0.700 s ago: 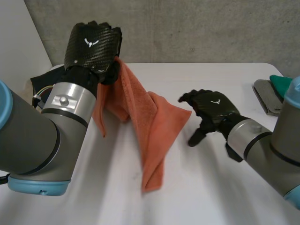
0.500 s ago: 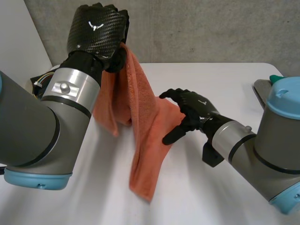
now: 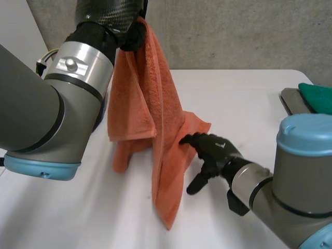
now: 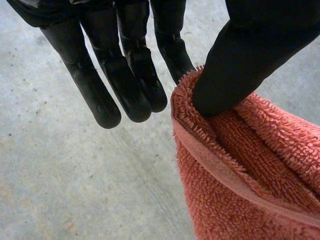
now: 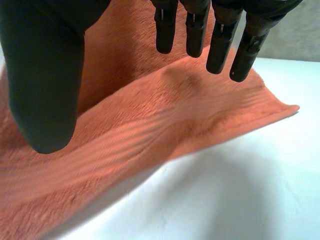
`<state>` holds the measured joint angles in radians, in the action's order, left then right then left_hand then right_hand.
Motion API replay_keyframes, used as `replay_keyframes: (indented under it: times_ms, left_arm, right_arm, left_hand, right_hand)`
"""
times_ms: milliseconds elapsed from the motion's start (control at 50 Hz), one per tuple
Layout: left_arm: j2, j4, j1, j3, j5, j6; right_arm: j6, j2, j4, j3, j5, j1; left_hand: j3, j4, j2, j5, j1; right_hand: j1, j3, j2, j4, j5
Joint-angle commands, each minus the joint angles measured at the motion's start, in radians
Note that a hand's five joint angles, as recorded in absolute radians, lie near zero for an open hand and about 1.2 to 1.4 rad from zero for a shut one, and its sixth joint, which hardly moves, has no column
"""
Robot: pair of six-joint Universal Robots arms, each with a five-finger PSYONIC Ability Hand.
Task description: Fold the laundry.
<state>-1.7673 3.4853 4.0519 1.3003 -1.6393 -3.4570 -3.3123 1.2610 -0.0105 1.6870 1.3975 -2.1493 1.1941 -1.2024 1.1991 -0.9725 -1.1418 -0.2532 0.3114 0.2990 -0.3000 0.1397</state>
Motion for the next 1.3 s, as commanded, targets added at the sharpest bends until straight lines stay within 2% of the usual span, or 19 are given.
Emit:
replay_keyframes:
  times_ms: [20,260,300,340,360,420,480,560,640,740,820,860,880,960,980,1060,1120,1200,1300]
  left_arm:
    - [0.006,0.003,0.010,0.053,-0.005,0.001]
    - [0.009,0.000,0.035,0.080,-0.004,0.006]
    - [0.009,0.000,0.039,0.083,-0.004,0.006]
    - [0.011,0.000,0.044,0.086,-0.004,0.006]
    - [0.012,0.000,0.045,0.086,-0.004,0.006]
    - [0.025,-0.002,0.047,0.089,-0.004,0.006]
    - [0.045,-0.002,0.050,0.099,-0.004,0.006]
    - [0.072,-0.003,0.070,0.119,-0.004,0.006]
    - [0.088,-0.012,0.090,0.152,0.001,0.006]
    - [0.083,-0.031,0.098,0.200,0.003,0.006]
    - [0.065,-0.025,0.104,0.237,0.007,0.002]
    - [0.029,-0.022,0.107,0.234,0.007,-0.001]
    - [0.016,-0.022,0.107,0.231,0.007,-0.001]
    - [-0.018,-0.025,0.136,0.191,0.003,0.001]
    - [-0.020,-0.029,0.151,0.174,-0.001,0.001]
    - [-0.026,-0.028,0.167,0.146,0.001,0.004]
    - [-0.029,-0.029,0.167,0.131,0.001,0.004]
    - [-0.030,-0.029,0.162,0.128,0.001,0.004]
    - [-0.030,-0.029,0.157,0.131,0.001,0.007]
  right_arm:
    - [0.076,-0.087,-0.045,-0.015,0.023,-0.110]
    - [0.111,-0.293,-0.094,-0.154,0.176,-0.253]
    - [0.145,-0.328,-0.097,-0.179,0.215,-0.261]
    - [0.193,-0.348,-0.106,-0.191,0.273,-0.261]
    - [0.212,-0.347,-0.111,-0.193,0.294,-0.254]
    - [0.263,-0.307,-0.141,-0.178,0.351,-0.235]
    - [0.301,-0.211,-0.164,-0.155,0.357,-0.207]
    - [0.420,-0.017,-0.163,-0.126,0.328,-0.024]
    - [0.551,0.047,-0.160,-0.142,0.262,0.103]
    - [0.631,0.089,-0.157,-0.161,0.210,0.151]
    - [0.617,0.090,-0.082,-0.167,0.202,0.144]
    - [0.577,0.083,-0.033,-0.156,0.199,0.138]
    - [0.513,0.071,0.012,-0.146,0.198,0.135]
    - [0.305,0.054,0.099,-0.086,0.134,0.094]
    - [0.242,0.052,0.110,-0.048,0.083,0.073]
    - [0.149,0.052,0.093,0.052,-0.036,0.016]
    - [0.146,0.055,0.058,0.098,-0.061,-0.020]
    - [0.148,0.031,-0.031,0.131,-0.029,-0.102]
    - [0.192,-0.080,-0.123,0.118,0.098,-0.199]
  left_hand:
    - [0.202,-0.194,0.197,-0.249,-0.254]
    - [0.202,-0.194,0.197,-0.249,-0.254]
    - [0.202,-0.194,0.197,-0.249,-0.254]
    - [0.202,-0.194,0.197,-0.249,-0.254]
    - [0.202,-0.194,0.197,-0.249,-0.254]
    - [0.202,-0.194,0.197,-0.249,-0.254]
    - [0.202,-0.194,0.197,-0.249,-0.254]
    - [0.202,-0.194,0.197,-0.249,-0.254]
    - [0.202,-0.194,0.197,-0.249,-0.254]
    - [0.202,-0.194,0.197,-0.249,-0.254]
    - [0.202,-0.194,0.197,-0.249,-0.254]
    - [0.202,-0.194,0.197,-0.249,-0.254]
    - [0.202,-0.194,0.197,-0.249,-0.254]
    - [0.202,-0.194,0.197,-0.249,-0.254]
    - [0.202,-0.194,0.197,-0.249,-0.254]
    - [0.202,-0.194,0.197,-0.249,-0.254]
    - [0.202,-0.194,0.197,-0.249,-0.254]
    - [0.202,-0.194,0.197,-0.249,-0.254]
    - [0.202,-0.194,0.197,-0.249,-0.254]
  right_hand:
    - [-0.134,0.076,0.088,-0.087,0.073]
    - [-0.207,0.149,0.161,-0.160,0.146]
    - [-0.467,0.409,0.422,-0.421,0.406]
    - [-1.139,1.081,1.093,-1.092,1.078]
    - [-1.143,1.085,1.097,-1.096,1.082]
    - [-1.143,1.085,1.097,-1.096,1.082]
    - [-1.143,1.085,1.097,-1.096,1.082]
    - [-1.143,1.085,1.097,-1.096,1.082]
    - [-1.143,1.085,1.097,-1.096,1.082]
    - [-1.143,1.085,1.097,-1.096,1.082]
    - [-1.143,1.085,1.097,-1.096,1.082]
    - [-0.890,0.832,0.845,-0.844,0.829]
    - [-0.592,0.534,0.546,-0.545,0.531]
    - [-0.246,0.188,0.201,-0.200,0.185]
    - [-0.109,0.051,0.063,-0.062,0.048]
    - [-0.087,0.029,0.041,-0.040,0.026]
    - [-0.096,0.038,0.050,-0.049,0.035]
    - [-0.119,0.061,0.074,-0.073,0.058]
    - [-0.205,0.146,0.159,-0.158,0.143]
